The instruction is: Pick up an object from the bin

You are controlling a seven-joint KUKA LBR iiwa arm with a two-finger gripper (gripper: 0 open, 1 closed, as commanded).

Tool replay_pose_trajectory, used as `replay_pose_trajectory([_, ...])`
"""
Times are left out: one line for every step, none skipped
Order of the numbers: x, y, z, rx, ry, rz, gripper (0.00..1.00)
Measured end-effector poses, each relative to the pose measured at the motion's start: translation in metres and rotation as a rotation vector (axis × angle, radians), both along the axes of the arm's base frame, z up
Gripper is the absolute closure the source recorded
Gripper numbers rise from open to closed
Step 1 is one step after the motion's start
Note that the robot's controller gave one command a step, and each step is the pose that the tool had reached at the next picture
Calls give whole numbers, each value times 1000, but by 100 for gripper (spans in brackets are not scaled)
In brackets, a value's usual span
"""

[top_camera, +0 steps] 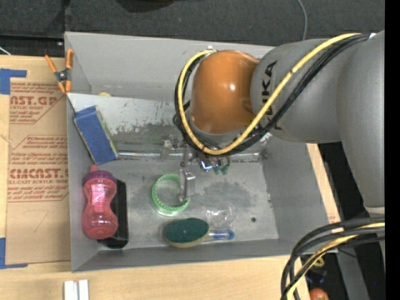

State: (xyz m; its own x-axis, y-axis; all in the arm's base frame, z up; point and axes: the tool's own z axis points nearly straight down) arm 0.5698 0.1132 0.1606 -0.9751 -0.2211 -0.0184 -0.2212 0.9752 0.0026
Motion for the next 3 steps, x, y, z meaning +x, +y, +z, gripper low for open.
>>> replay_pose_trajectory([-14, -17, -62, -4, 26, -155, 0])
replay_pose_trajectory([11, -3, -89, 2, 0, -29, 0])
replay_pose_trajectory([1, 0, -87, 1, 13, -240, 100])
